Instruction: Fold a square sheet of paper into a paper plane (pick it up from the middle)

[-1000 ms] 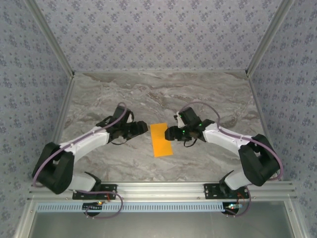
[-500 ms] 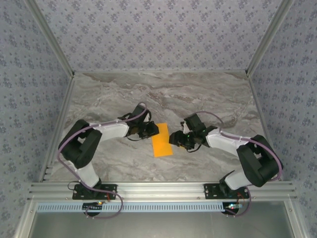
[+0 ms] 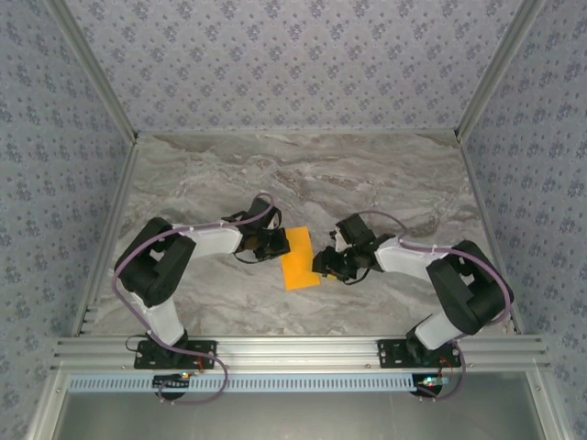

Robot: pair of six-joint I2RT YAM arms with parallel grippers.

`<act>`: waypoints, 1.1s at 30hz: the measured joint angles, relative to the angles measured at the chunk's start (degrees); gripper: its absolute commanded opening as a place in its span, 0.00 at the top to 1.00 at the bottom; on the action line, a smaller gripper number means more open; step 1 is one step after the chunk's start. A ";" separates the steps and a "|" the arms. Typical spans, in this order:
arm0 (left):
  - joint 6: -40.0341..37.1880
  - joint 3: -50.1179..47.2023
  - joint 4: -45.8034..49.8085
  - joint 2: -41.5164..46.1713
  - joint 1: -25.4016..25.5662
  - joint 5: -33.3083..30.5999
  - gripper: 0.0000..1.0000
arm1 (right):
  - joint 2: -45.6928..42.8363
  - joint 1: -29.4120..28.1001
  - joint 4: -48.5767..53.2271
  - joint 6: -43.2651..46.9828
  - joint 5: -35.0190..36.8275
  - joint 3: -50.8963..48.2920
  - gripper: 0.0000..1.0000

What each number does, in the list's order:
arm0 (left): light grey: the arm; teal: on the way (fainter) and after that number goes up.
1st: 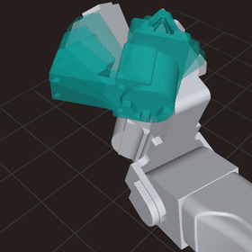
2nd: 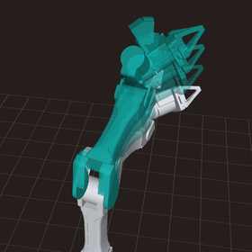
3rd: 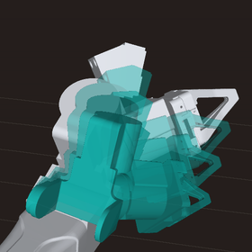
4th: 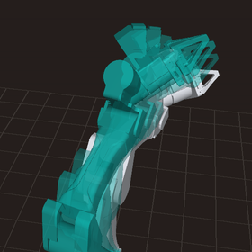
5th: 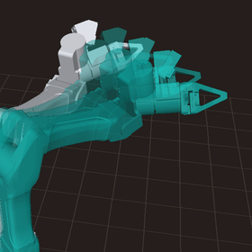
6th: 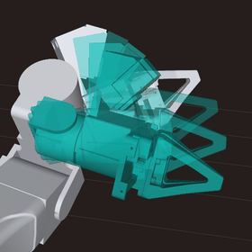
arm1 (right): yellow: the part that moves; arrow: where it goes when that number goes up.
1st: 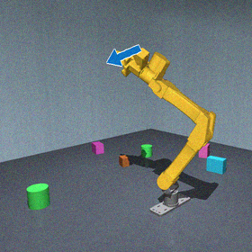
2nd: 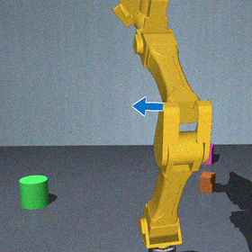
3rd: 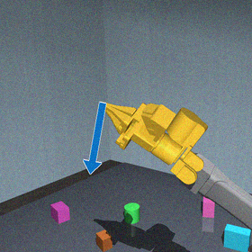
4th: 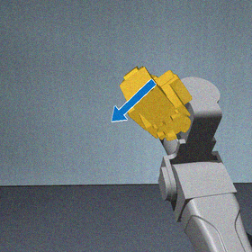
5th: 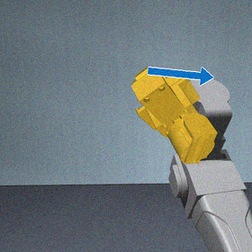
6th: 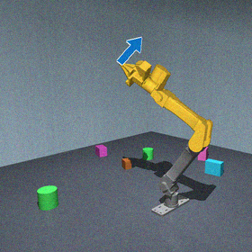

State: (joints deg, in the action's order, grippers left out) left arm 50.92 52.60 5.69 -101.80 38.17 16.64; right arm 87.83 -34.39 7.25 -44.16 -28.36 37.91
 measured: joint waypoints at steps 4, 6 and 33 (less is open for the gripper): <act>0.37 -0.31 -0.57 0.00 -0.02 0.02 0.94 | 0.52 -1.27 -0.02 -0.04 -1.03 0.00 0.62; 0.46 -0.31 -0.57 0.00 -0.02 0.02 0.94 | 0.57 -1.68 -0.26 -0.13 -1.49 -0.11 0.64; 0.59 -0.11 -0.63 -0.07 0.11 0.04 0.95 | 1.77 -2.78 -7.82 -9.29 -3.02 2.12 0.94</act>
State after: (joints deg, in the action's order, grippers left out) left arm 51.51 52.49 5.06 -101.86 38.28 16.69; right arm 89.60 -37.17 -0.58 -53.45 -31.38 40.03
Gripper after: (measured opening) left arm 0.054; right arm 0.073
